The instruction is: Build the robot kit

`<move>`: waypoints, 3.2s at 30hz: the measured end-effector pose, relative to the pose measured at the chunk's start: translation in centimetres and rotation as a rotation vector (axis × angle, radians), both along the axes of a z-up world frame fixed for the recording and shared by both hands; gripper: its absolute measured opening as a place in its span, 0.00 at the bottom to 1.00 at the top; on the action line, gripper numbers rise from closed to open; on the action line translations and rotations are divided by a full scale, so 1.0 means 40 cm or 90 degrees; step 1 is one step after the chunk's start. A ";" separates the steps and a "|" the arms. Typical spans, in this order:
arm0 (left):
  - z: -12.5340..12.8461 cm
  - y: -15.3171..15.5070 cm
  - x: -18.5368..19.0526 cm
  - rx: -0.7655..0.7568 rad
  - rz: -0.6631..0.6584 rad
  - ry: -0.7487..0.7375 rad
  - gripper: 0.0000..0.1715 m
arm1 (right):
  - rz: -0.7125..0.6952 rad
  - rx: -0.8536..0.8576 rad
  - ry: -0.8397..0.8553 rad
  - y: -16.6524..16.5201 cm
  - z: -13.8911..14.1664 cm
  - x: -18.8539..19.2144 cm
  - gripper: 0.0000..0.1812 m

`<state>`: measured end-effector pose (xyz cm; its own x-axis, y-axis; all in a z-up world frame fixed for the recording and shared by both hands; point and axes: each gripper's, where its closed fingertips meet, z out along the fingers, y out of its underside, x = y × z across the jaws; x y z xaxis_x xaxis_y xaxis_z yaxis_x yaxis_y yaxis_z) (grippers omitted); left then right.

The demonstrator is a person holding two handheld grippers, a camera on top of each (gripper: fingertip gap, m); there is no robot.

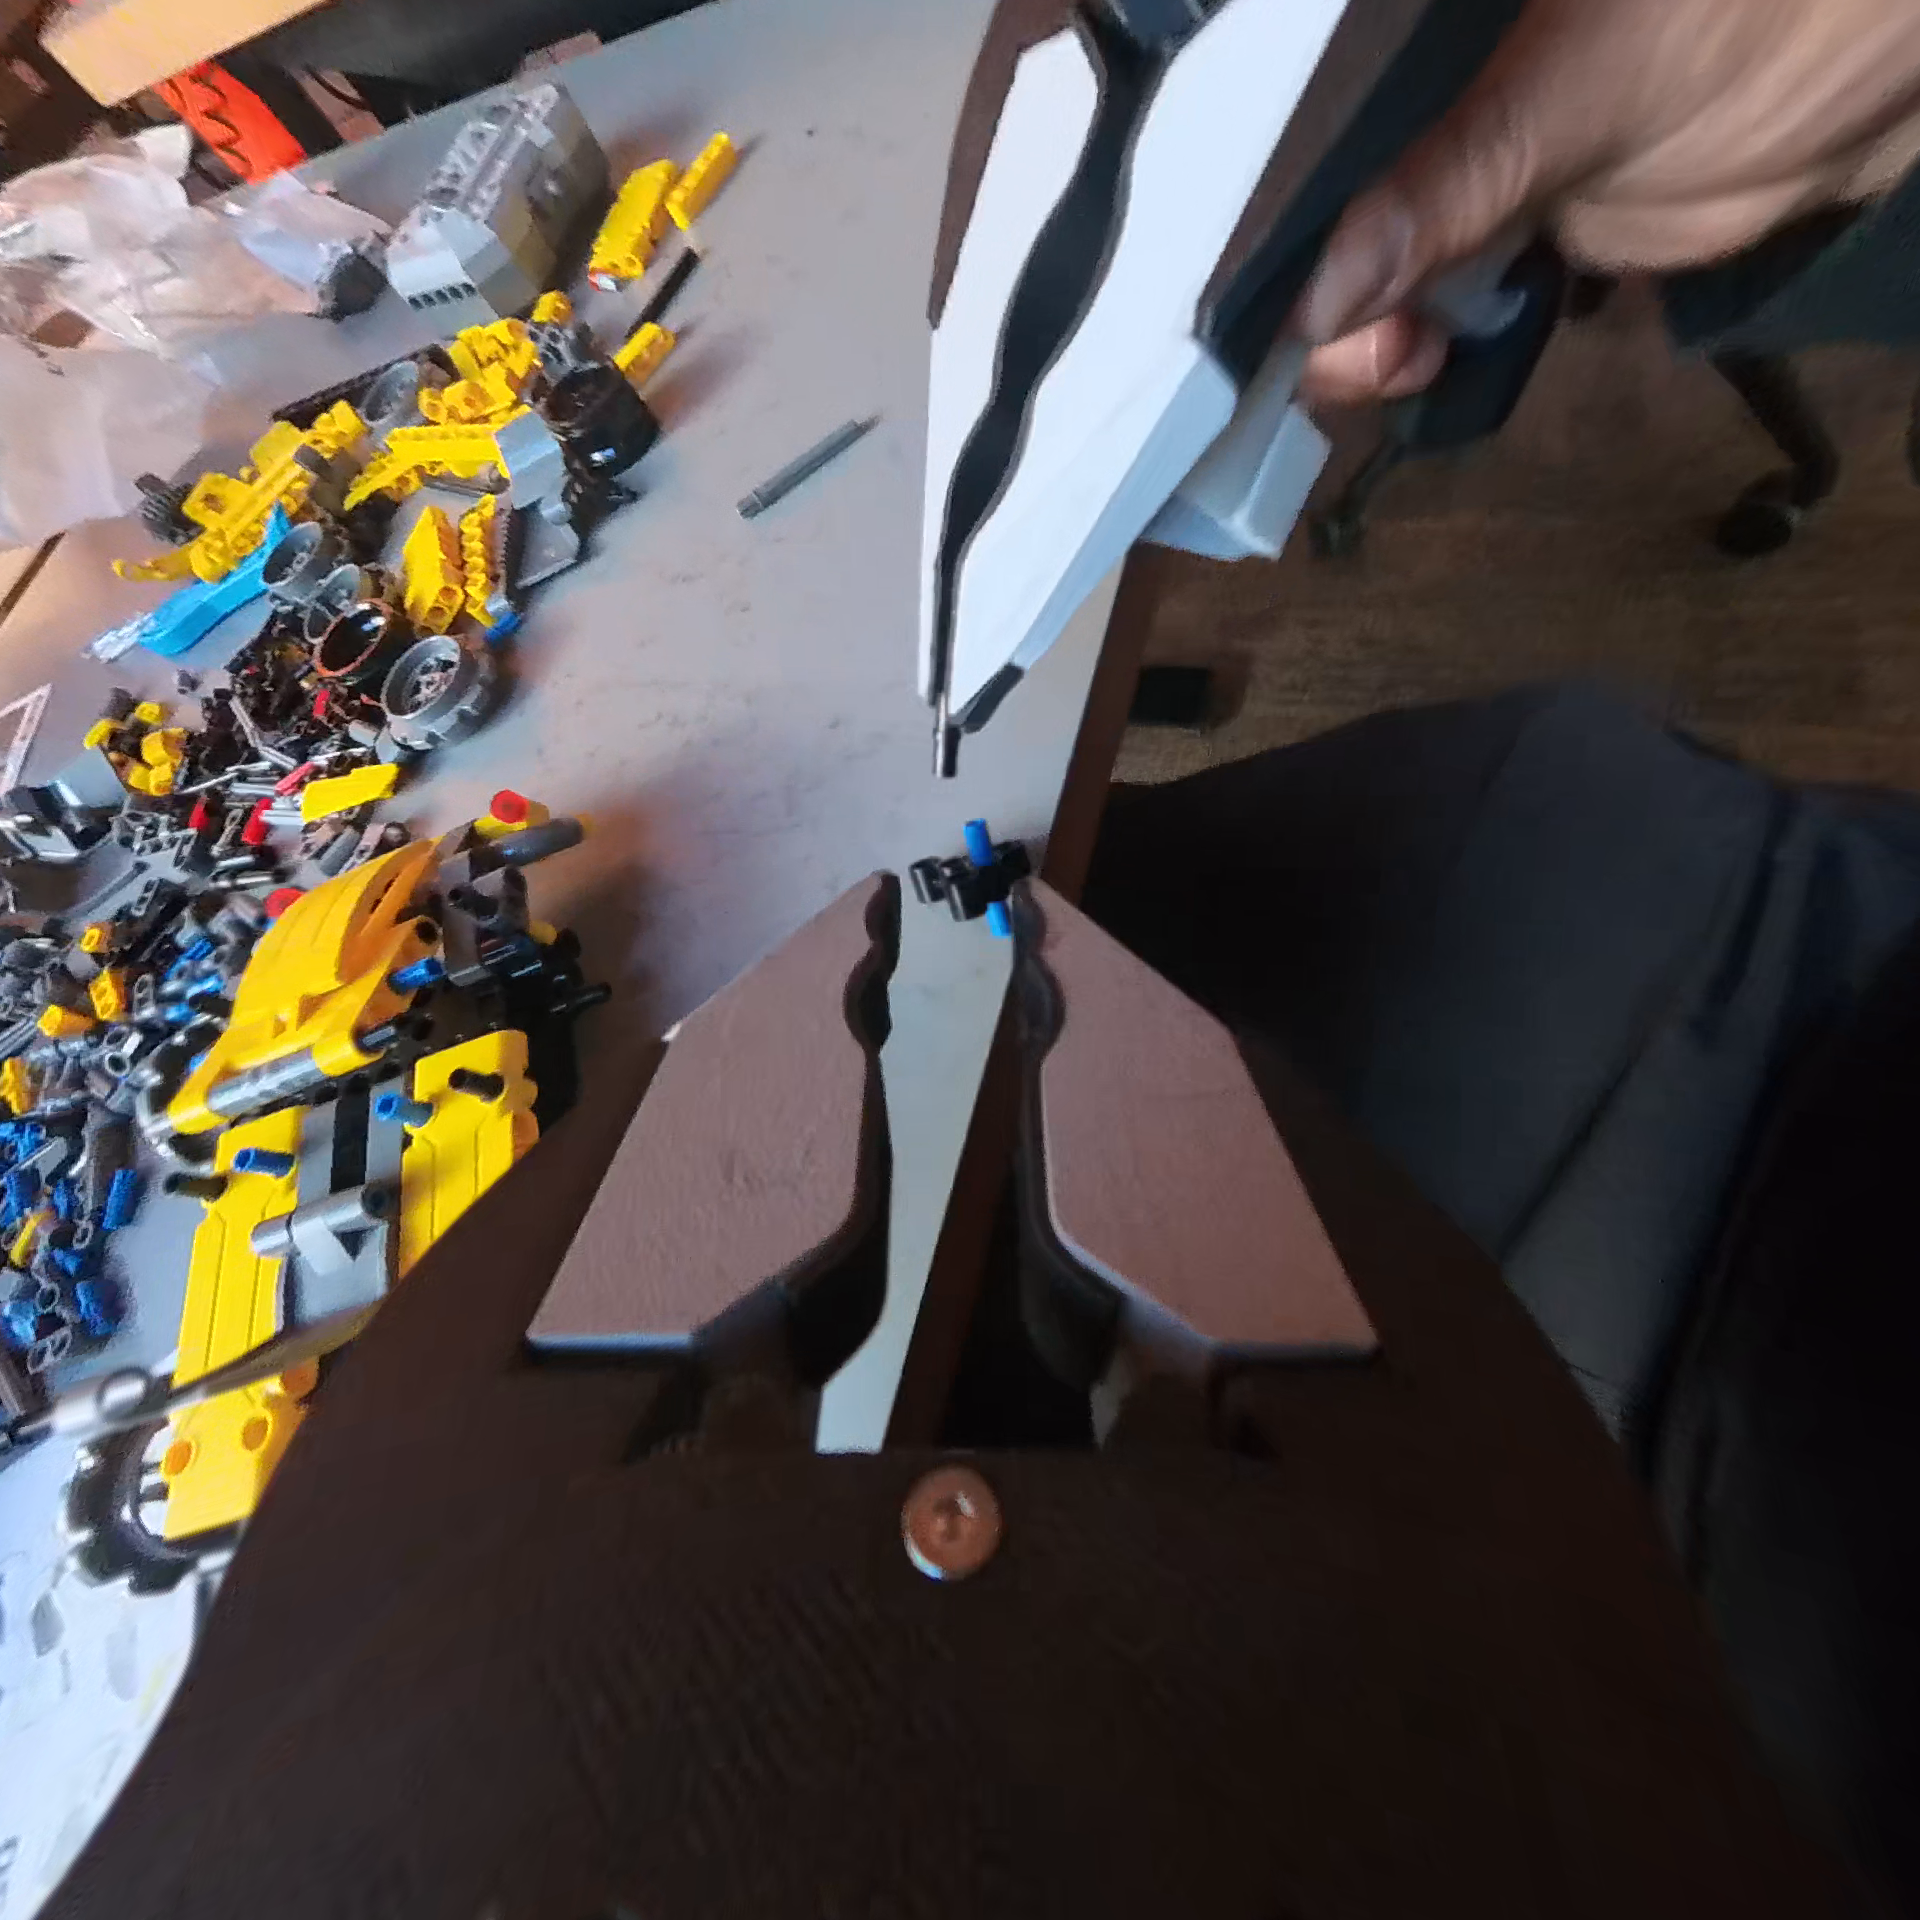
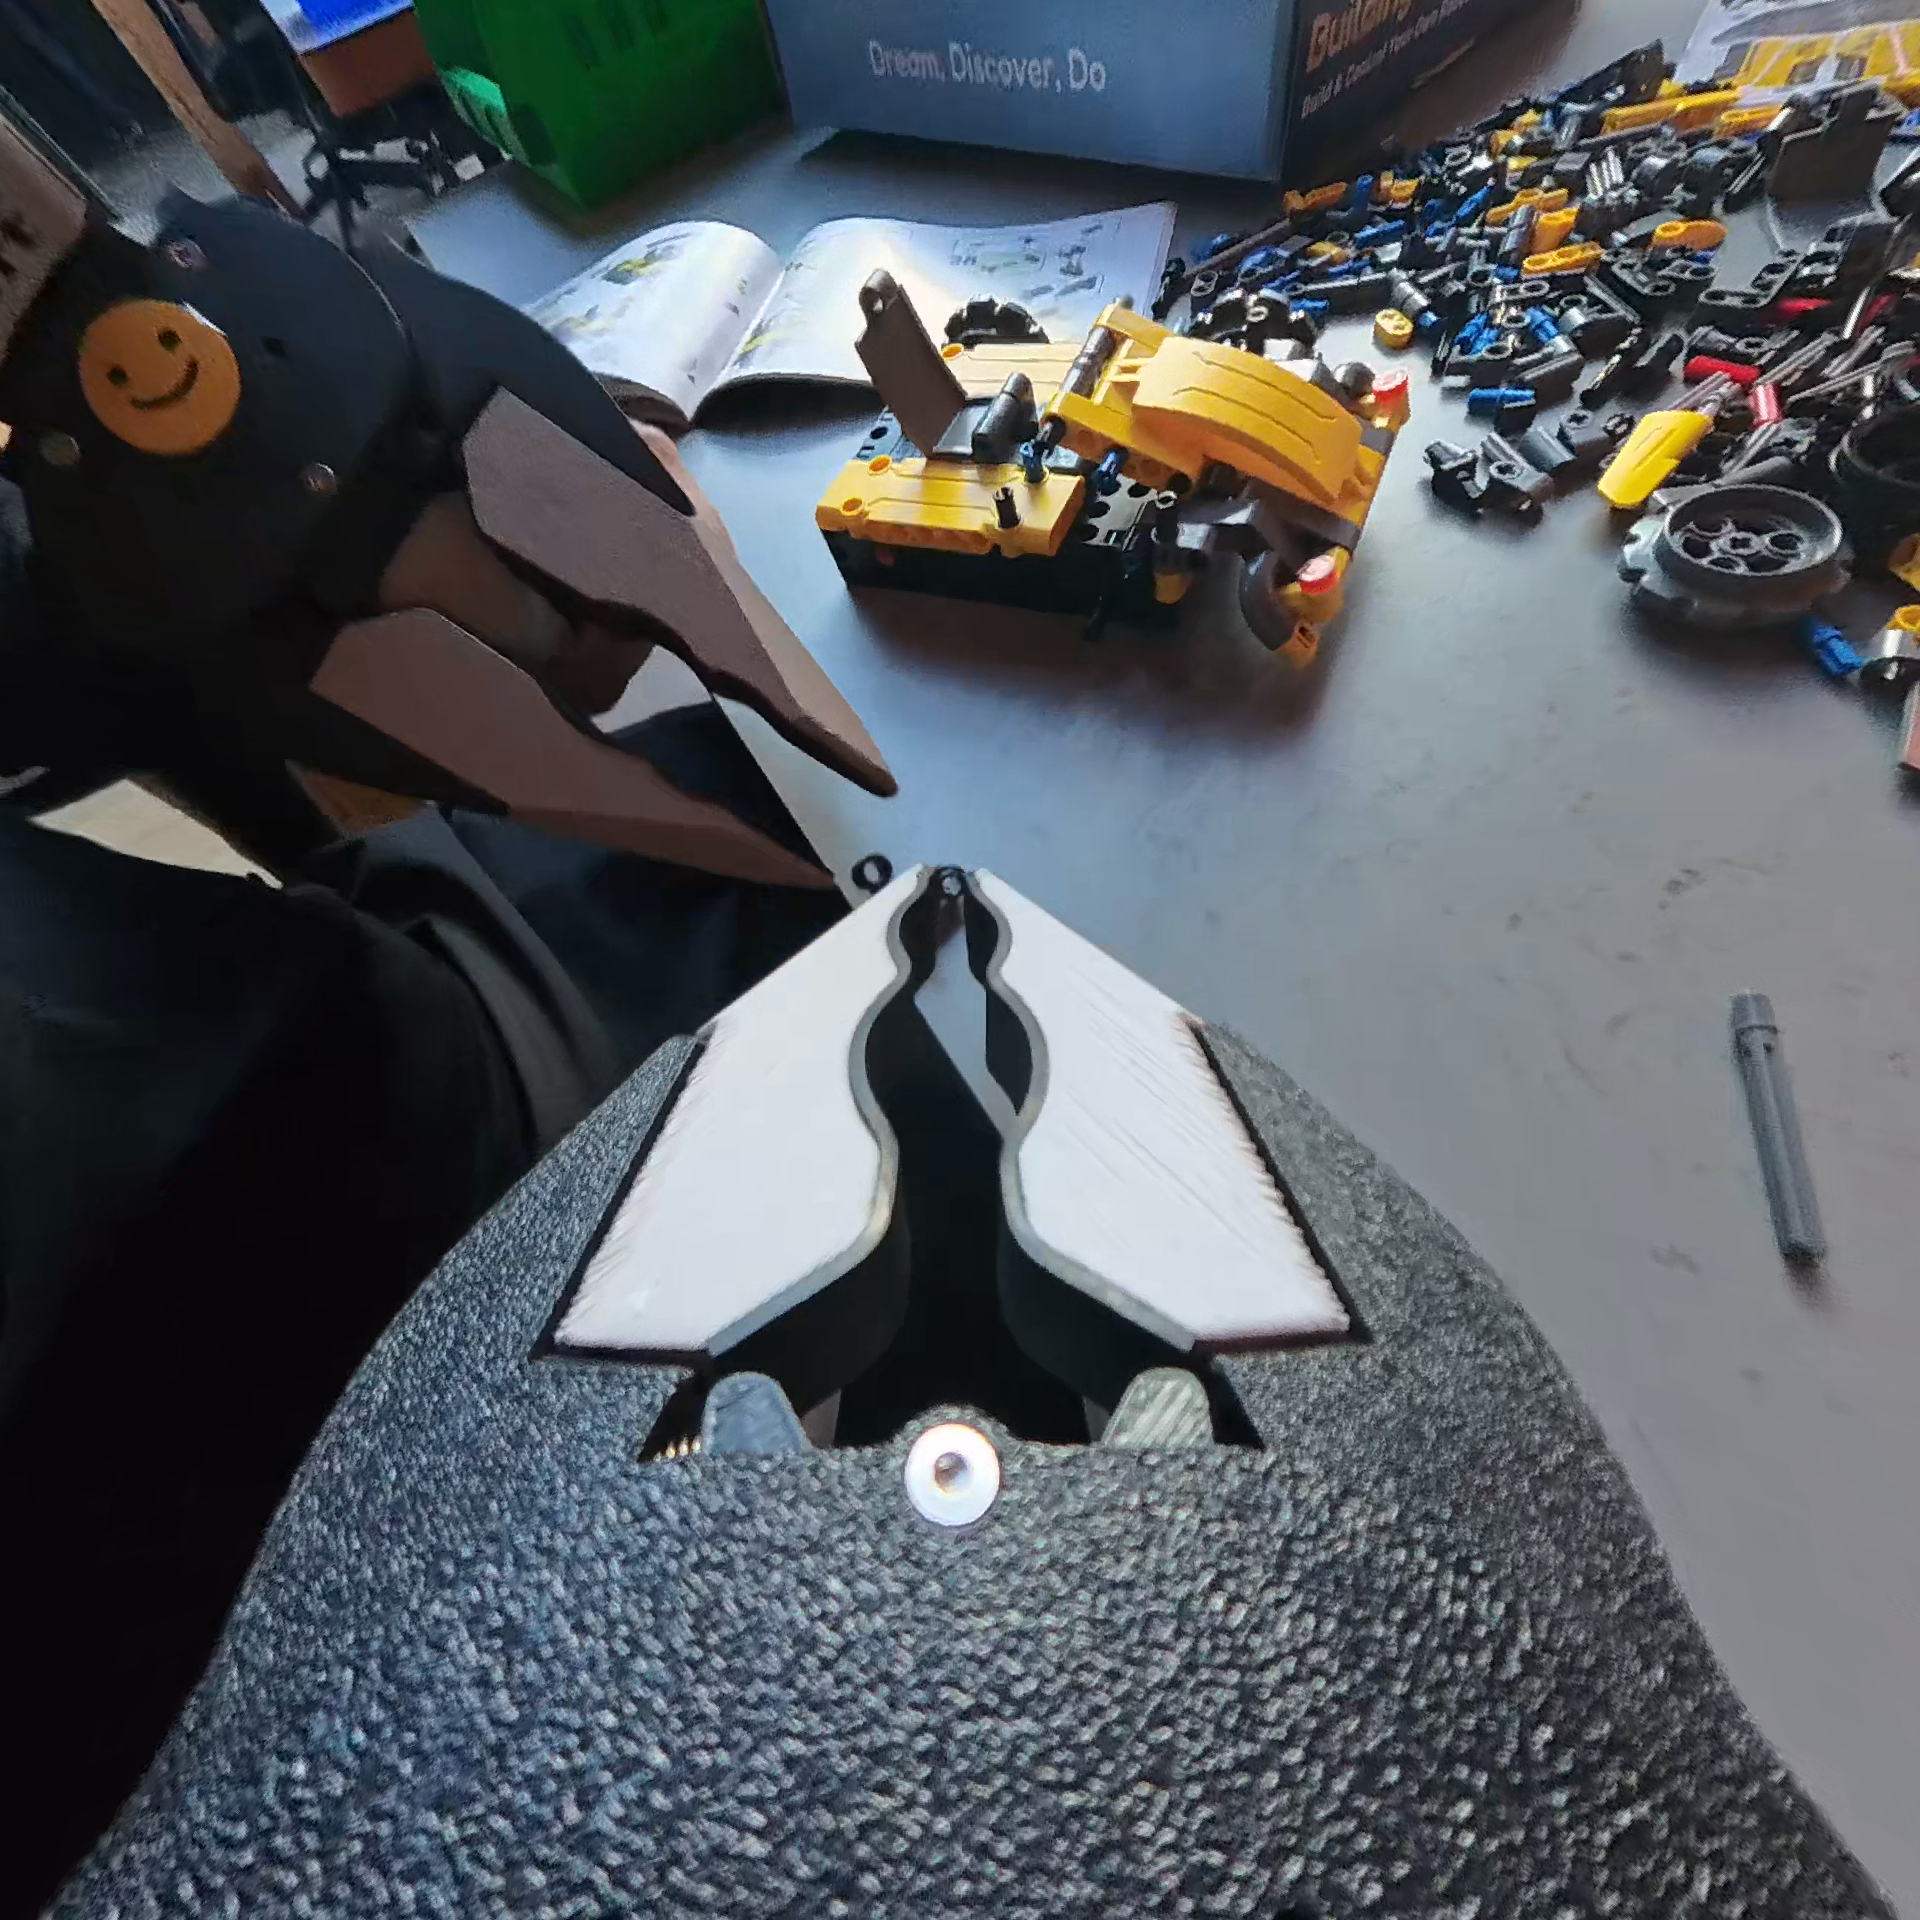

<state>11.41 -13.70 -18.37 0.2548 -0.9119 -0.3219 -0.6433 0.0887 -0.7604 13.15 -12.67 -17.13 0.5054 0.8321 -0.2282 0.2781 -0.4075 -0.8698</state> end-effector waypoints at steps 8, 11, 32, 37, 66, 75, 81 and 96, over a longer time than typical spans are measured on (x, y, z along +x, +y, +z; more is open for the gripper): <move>-0.022 0.004 0.000 -0.046 -0.078 0.073 0.11 | 0.040 0.002 -0.028 -0.028 -0.019 0.010 0.03; -0.015 0.017 -0.003 -0.069 -0.093 0.077 0.09 | 0.046 -0.003 -0.022 -0.030 -0.021 0.006 0.03; -0.021 -0.001 0.008 -0.135 -0.169 0.067 0.03 | 0.052 -0.015 -0.003 -0.030 -0.030 0.006 0.03; -0.021 -0.002 0.014 -0.137 -0.169 0.057 0.03 | 0.057 -0.004 -0.016 -0.030 -0.034 -0.005 0.03; -0.021 0.010 0.016 -0.145 -0.158 0.027 0.02 | 0.055 0.055 -0.091 -0.021 -0.035 -0.013 0.02; -0.021 0.010 0.016 -0.145 -0.156 0.026 0.02 | 0.052 0.013 -0.041 -0.019 -0.036 -0.008 0.02; -0.022 0.011 0.014 -0.154 -0.154 0.024 0.02 | 0.052 -0.030 -0.001 -0.020 -0.042 -0.003 0.02; -0.021 0.012 0.013 -0.169 -0.154 0.021 0.02 | 0.093 0.187 -0.166 -0.025 -0.051 0.000 0.02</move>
